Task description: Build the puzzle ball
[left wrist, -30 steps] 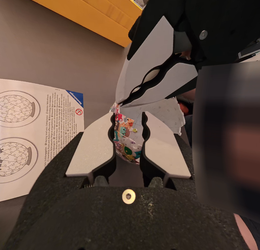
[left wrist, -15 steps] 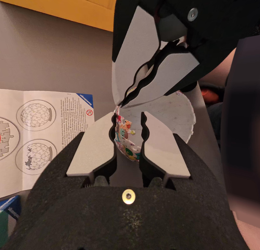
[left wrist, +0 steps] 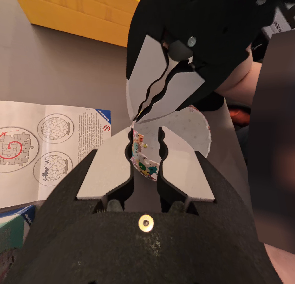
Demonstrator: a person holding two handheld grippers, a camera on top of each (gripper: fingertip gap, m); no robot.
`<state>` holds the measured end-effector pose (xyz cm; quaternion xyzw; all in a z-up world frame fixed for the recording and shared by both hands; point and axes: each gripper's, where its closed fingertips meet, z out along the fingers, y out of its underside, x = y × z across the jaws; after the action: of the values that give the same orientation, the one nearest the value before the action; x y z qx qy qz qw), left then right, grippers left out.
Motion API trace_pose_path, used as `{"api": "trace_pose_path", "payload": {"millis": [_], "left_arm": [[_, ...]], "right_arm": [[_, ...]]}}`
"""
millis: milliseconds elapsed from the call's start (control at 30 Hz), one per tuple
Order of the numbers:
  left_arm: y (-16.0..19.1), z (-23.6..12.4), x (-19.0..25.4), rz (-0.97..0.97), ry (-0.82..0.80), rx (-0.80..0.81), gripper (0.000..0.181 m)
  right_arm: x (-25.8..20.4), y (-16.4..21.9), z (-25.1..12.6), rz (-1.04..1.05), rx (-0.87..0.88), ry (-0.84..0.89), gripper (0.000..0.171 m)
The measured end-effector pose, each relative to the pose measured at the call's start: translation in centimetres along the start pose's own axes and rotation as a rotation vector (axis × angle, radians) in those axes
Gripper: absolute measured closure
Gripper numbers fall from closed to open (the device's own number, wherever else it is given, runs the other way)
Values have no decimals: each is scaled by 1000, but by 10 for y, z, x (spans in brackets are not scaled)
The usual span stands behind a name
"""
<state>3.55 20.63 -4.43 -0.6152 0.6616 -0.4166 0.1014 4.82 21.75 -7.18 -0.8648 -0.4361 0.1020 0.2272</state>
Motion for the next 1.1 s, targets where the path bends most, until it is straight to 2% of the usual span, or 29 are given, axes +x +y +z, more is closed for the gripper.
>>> {"api": "trace_pose_path", "payload": {"millis": [533,1100], "left_arm": [[5,10,-2,-79,123,14,151],[5,11,-2,-82,117,12,151]], "right_arm": [[0,-1,0,-15,6,10,168],[1,-1,0,-37,11,16,168]]}}
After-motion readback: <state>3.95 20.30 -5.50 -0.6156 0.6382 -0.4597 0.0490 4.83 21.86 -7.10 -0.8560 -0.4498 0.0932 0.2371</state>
